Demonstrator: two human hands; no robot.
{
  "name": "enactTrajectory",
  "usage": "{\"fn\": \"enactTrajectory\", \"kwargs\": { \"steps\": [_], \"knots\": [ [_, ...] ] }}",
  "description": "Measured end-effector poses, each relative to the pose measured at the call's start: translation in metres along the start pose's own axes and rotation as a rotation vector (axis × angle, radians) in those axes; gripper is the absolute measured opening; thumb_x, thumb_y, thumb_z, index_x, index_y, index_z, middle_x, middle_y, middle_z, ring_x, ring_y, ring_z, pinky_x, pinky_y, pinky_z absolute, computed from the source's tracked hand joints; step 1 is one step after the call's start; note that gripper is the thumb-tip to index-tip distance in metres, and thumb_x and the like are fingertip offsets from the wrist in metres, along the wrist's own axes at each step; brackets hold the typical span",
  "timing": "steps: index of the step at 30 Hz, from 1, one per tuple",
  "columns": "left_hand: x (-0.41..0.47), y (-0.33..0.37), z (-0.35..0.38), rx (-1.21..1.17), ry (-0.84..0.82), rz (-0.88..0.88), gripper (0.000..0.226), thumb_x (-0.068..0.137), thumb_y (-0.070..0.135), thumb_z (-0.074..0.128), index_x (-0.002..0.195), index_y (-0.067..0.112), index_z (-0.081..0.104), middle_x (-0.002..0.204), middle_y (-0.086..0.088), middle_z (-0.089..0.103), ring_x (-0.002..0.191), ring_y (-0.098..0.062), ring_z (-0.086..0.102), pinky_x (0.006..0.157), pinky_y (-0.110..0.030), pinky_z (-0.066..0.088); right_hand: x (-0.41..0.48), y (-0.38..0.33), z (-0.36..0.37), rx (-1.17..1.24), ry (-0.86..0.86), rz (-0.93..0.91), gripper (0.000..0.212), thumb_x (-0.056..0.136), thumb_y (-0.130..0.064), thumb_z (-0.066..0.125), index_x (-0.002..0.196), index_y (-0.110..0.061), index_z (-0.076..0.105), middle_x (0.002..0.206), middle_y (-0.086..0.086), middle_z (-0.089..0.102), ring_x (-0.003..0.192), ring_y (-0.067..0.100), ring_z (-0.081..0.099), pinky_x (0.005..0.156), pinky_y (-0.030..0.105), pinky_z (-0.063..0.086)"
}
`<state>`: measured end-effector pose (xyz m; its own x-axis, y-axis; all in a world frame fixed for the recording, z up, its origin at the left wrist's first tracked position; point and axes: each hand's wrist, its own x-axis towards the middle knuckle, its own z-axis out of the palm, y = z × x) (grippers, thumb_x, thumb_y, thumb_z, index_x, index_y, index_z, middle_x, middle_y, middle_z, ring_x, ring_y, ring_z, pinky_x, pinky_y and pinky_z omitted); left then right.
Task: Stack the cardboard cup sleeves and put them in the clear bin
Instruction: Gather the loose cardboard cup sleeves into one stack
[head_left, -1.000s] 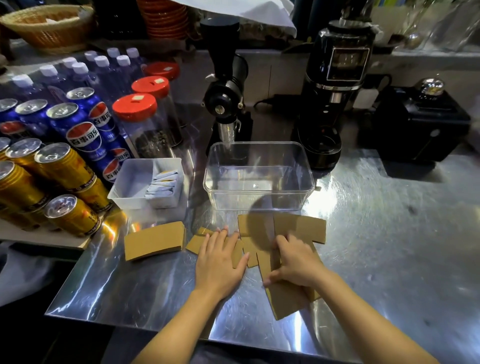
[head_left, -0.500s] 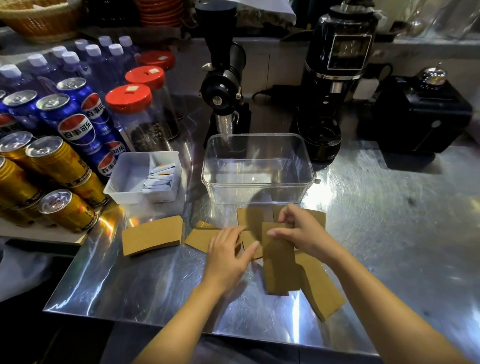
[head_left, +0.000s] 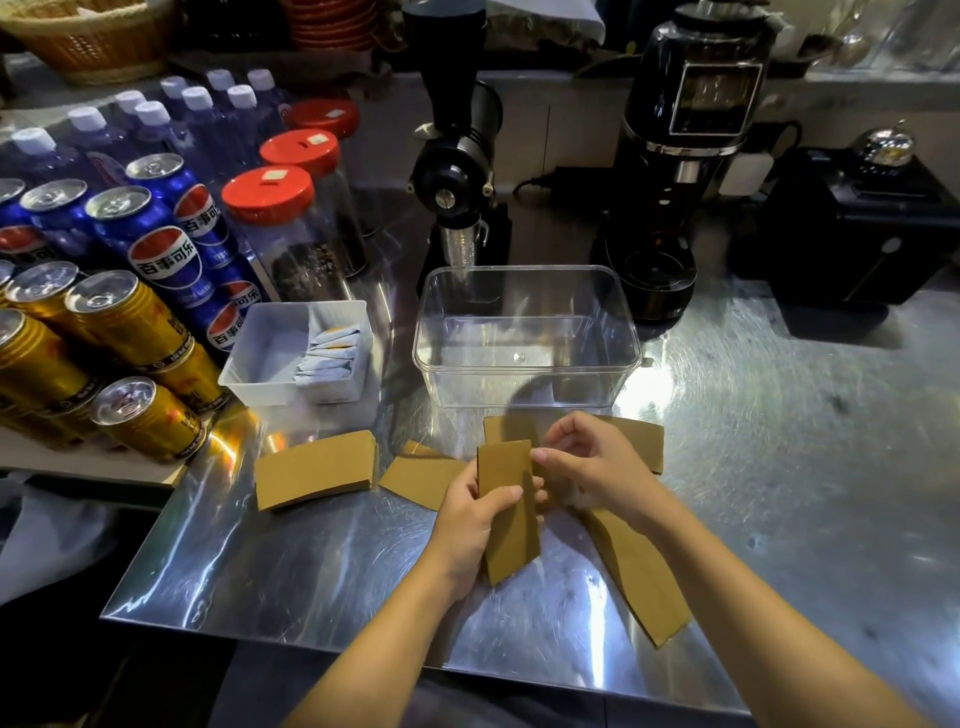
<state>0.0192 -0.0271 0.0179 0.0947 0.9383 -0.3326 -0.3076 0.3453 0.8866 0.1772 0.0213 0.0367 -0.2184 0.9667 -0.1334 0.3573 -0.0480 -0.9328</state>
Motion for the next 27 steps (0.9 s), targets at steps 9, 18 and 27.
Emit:
{"fn": "enactTrajectory", "kwargs": {
  "steps": [9, 18, 27],
  "knots": [
    [0.014, -0.013, 0.014, -0.071, 0.052, -0.095, 0.038, 0.083, 0.009, 0.059, 0.113, -0.013, 0.052, 0.078, -0.013, 0.071, 0.07, -0.022, 0.067, 0.064, -0.034, 0.058, -0.03, 0.025, -0.035, -0.67, -0.003, 0.321, 0.069, 0.053, -0.055, 0.078, 0.101, -0.018, 0.045, 0.103, 0.008, 0.053, 0.09, 0.024, 0.053, 0.077, 0.04, 0.049],
    [0.028, -0.024, 0.033, -0.105, 0.015, -0.112, 0.037, 0.081, 0.017, 0.062, 0.105, -0.011, 0.058, 0.082, -0.017, 0.069, 0.07, -0.023, 0.067, 0.06, -0.032, 0.056, -0.055, 0.039, -0.029, -0.739, -0.035, 0.516, 0.083, 0.057, -0.043, 0.081, 0.117, -0.009, 0.034, 0.118, 0.017, 0.055, 0.104, 0.036, 0.056, 0.071, 0.037, 0.04],
    [0.026, -0.014, 0.034, -0.179, 0.057, -0.112, 0.029, 0.077, 0.016, 0.066, 0.099, -0.002, 0.059, 0.076, -0.015, 0.066, 0.064, -0.022, 0.065, 0.058, -0.033, 0.057, -0.039, 0.027, -0.059, -0.166, 0.134, 0.273, 0.024, 0.083, -0.019, 0.063, 0.067, -0.019, 0.046, 0.069, 0.0, 0.047, 0.063, 0.016, 0.044, 0.054, 0.027, 0.033]
  ]
}}
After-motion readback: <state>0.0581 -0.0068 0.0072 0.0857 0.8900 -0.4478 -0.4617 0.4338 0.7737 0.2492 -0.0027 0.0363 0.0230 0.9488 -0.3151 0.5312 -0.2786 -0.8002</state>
